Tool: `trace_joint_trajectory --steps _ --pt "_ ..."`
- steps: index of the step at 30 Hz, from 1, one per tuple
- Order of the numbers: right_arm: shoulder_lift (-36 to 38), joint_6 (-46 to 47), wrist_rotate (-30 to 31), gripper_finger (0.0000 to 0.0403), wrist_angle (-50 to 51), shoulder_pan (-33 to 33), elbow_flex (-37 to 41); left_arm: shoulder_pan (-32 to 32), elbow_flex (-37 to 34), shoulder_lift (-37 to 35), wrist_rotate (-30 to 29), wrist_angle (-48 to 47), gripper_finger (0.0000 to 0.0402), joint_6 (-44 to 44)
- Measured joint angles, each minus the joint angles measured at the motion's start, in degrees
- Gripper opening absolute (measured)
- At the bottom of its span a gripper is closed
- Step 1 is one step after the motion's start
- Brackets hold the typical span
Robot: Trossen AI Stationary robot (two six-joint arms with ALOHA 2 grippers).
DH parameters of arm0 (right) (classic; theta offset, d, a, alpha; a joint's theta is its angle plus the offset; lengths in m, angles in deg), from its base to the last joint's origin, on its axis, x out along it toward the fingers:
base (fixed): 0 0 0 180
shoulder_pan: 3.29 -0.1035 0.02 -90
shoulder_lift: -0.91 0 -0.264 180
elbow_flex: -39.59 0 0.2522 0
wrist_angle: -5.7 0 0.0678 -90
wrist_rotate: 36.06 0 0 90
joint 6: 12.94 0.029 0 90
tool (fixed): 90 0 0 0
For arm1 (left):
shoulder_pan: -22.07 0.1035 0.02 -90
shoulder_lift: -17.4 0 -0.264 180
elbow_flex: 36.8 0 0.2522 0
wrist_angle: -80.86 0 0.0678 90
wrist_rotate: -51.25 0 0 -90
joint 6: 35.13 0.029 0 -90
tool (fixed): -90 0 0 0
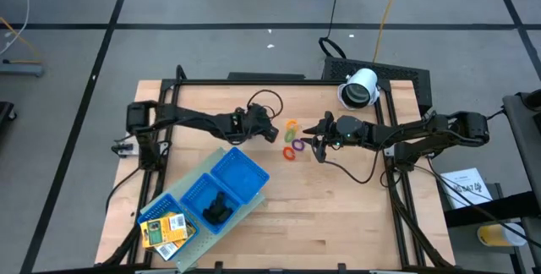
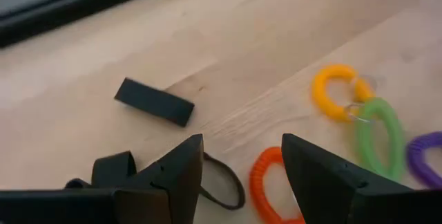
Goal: Pick & Place Office Desk Supplies
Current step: Put the black rubber band into the center blue basket on the shelf
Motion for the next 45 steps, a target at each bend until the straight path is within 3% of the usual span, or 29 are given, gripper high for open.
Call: trace_joint_trajectory --steps 9,22,37,45 --pt "0.0 0.0 0.1 0.0128 0.0 0.0 0.0 2.0 0.0 4.8 5.5 -0.6 0.0207 -6.0" --pt "0.0 0.0 0.1 0.0128 0.0 0.0 0.0 3.0 0.1 7.5 6.5 -1.3 0.0201 -12.1" --pt "0.0 0.0 0.1 0.0128 0.0 0.0 0.0 3.0 0.0 7.7 7.0 -0.2 0.0013 -12.2" --pt "0.0 0.0 0.1 0.0128 0.0 0.0 0.0 2.0 -0.1 3.5 9.9 6.5 0.0026 -7.2"
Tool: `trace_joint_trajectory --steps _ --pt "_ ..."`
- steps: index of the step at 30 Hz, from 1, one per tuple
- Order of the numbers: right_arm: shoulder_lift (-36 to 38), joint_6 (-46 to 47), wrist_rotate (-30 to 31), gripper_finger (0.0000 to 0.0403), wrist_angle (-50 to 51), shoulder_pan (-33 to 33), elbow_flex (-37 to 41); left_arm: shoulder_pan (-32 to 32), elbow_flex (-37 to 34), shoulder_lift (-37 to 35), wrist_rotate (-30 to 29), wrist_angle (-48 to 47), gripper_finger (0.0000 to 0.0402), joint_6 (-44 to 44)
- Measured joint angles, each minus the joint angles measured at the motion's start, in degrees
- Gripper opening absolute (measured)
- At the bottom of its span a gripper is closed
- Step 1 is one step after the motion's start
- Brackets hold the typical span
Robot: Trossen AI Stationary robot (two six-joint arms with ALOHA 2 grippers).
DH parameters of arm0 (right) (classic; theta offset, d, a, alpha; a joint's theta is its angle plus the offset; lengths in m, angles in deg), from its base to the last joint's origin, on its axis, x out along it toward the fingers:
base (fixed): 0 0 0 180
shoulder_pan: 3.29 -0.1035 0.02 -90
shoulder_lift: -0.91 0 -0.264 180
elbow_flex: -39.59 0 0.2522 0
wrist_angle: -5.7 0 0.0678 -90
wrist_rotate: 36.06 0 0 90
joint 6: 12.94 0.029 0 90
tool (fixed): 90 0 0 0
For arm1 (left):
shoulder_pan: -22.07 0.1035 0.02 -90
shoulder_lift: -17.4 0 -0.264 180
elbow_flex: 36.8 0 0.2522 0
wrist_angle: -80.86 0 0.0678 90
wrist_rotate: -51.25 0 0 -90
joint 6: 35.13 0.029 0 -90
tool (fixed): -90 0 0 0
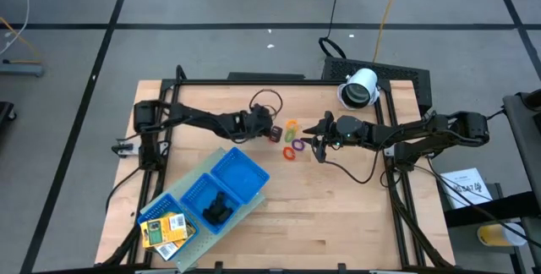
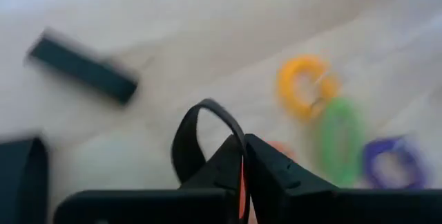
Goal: Pick & Place Office Desk Supplies
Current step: Put the black rubber band into the center blue basket on the shelf
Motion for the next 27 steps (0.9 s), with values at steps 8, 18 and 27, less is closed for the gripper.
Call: trace_joint_trajectory --steps 8,18,27 --pt "0.0 0.0 0.0 0.0128 0.0 0.0 0.0 -1.2 0.1 -7.2 0.9 1.8 0.0006 4.0" --pt "0.0 0.0 0.0 0.0128 0.0 0.0 0.0 -3.7 0.1 -17.5 6.6 2.8 0.0036 8.8" --pt "0.0 0.0 0.0 0.0128 0.0 0.0 0.0 -7.1 0.1 -29.3 30.0 3.0 0.0008 11.8"
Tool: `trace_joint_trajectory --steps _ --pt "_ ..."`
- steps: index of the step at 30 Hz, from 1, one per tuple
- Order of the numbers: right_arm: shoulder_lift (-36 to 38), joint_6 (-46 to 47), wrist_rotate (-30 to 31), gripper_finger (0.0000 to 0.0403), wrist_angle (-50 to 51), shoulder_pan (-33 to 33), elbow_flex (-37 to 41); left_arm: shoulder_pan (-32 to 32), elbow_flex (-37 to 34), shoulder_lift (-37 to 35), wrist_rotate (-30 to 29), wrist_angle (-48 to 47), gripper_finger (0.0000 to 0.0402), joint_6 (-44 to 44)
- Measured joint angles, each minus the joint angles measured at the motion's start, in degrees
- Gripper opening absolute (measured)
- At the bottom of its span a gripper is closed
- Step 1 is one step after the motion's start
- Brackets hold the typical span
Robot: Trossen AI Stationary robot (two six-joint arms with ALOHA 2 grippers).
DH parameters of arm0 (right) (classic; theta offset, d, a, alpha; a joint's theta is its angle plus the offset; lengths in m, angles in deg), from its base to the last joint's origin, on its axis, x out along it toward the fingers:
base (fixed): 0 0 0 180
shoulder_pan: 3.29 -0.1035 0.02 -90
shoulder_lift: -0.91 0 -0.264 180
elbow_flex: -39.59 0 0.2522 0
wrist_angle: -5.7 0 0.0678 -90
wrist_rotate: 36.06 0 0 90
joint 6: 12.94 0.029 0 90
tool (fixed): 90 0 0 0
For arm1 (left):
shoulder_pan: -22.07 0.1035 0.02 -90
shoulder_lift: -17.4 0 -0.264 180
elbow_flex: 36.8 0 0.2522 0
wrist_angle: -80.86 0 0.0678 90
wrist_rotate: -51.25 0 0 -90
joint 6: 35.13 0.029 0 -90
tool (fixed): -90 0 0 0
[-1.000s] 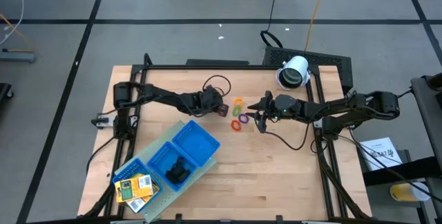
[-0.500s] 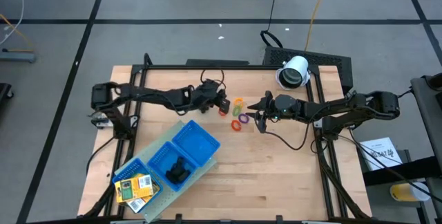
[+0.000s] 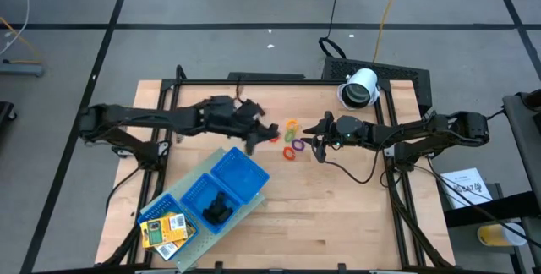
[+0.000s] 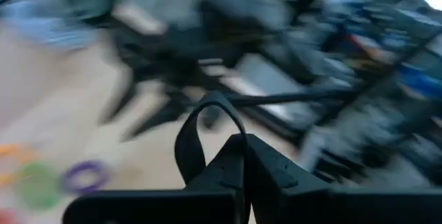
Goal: Pick & Place Office Desk Supplies
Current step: Put the black rubber band into the center blue basket on the shelf
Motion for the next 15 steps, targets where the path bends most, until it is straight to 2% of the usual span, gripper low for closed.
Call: trace_joint_trajectory --steps 4,7,12,15 --pt "0.0 0.0 0.0 0.0128 0.0 0.0 0.0 -4.3 0.0 -5.5 5.6 -0.8 0.0008 3.9" --pt "0.0 0.0 0.0 0.0128 0.0 0.0 0.0 -9.1 0.0 -9.3 7.4 -3.5 0.0027 8.3" --pt "0.0 0.0 0.0 0.0128 0.0 0.0 0.0 -18.9 0.0 -13.4 6.9 -11.4 0.005 14.2" --pt "0.0 0.0 0.0 0.0128 0.0 0.0 0.0 -25.1 0.0 -14.4 1.9 -16.2 0.0051 14.9"
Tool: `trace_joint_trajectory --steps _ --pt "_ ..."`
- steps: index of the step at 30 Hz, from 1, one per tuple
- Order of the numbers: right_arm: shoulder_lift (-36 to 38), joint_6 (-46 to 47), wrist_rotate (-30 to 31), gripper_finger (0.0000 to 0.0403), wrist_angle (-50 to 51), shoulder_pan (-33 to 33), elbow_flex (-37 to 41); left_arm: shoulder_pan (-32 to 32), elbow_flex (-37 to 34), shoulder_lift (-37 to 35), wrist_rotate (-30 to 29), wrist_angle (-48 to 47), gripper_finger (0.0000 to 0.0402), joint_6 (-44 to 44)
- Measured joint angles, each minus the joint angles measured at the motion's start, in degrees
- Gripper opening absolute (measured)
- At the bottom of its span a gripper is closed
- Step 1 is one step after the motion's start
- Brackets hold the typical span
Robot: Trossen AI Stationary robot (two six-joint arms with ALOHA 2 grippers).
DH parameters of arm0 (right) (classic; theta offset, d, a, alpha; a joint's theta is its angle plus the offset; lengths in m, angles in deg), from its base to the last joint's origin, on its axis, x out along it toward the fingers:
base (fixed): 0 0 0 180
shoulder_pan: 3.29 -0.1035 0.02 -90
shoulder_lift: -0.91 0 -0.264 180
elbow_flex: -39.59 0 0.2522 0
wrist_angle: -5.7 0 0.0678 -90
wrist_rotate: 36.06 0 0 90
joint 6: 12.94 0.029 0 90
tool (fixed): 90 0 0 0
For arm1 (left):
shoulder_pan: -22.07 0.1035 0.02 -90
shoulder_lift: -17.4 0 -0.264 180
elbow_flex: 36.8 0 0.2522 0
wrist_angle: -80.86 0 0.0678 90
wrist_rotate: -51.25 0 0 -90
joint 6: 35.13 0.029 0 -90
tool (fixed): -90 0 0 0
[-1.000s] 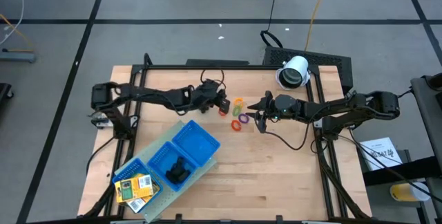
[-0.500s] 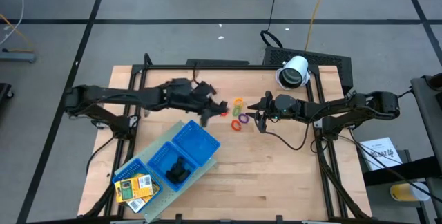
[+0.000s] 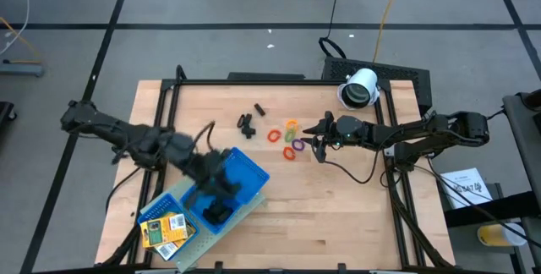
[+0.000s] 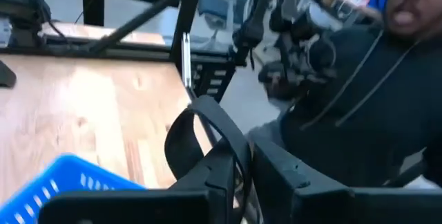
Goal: Pick & Place Office Desk Supplies
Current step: Put the black rubber band into the center blue basket on the shelf
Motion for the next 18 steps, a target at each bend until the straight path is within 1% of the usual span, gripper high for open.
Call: trace_joint_trajectory --steps 6,13,15,18 --pt "0.0 0.0 0.0 0.0128 0.0 0.0 0.0 -10.8 0.0 0.0 -12.8 -4.4 0.0051 -2.4" --pt "0.0 0.0 0.2 0.0128 0.0 0.0 0.0 -18.8 -0.1 0.6 -25.3 -7.3 0.0051 -9.2" --pt "0.0 0.0 0.2 0.0128 -0.1 0.0 0.0 -19.9 0.0 0.5 -27.7 -7.1 0.0051 -11.5" --pt "0.0 0.0 0.2 0.0128 -0.5 0.0 0.0 -20.3 0.0 0.6 -28.6 -7.3 0.0051 -14.9"
